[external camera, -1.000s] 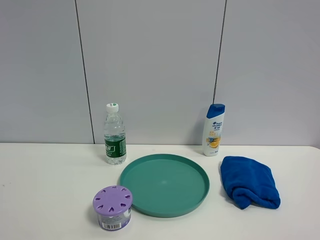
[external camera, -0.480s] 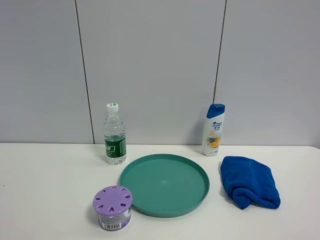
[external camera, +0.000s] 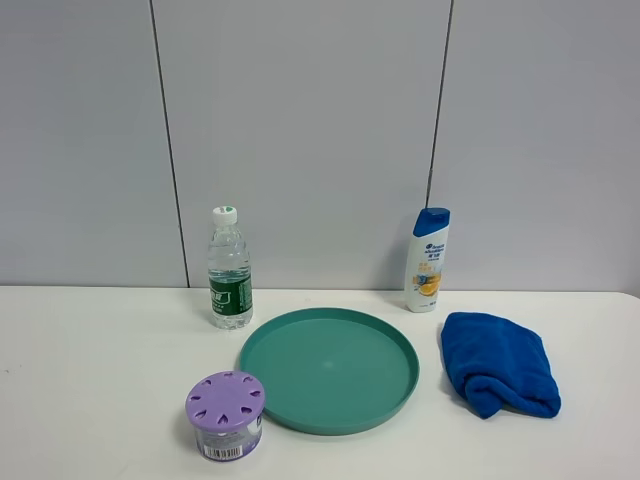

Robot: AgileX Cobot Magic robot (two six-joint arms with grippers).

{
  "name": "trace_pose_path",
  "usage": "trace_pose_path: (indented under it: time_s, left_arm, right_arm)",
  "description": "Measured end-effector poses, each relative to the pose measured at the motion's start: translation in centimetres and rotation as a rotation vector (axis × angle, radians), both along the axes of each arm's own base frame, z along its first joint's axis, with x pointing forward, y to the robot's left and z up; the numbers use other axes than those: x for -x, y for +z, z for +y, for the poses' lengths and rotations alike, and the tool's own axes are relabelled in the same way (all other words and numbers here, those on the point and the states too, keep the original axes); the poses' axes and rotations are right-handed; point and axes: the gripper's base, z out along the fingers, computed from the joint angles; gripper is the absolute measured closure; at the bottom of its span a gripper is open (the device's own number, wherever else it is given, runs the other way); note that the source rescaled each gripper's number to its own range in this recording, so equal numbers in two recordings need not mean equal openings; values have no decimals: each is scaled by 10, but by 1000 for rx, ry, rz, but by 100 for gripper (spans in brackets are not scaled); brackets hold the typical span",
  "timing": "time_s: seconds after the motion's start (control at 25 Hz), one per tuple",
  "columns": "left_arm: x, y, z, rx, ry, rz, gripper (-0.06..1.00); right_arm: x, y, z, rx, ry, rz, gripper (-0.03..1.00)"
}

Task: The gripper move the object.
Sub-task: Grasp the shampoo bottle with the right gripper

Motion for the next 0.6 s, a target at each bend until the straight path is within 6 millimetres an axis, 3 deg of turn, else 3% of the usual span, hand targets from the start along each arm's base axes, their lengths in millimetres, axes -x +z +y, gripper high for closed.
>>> trace_pose_path:
  time_s: [0.6]
  left_arm:
    - [0,0,0,0,0,0,-6]
  right_arm:
    - [0,0,0,-1,0,0,22]
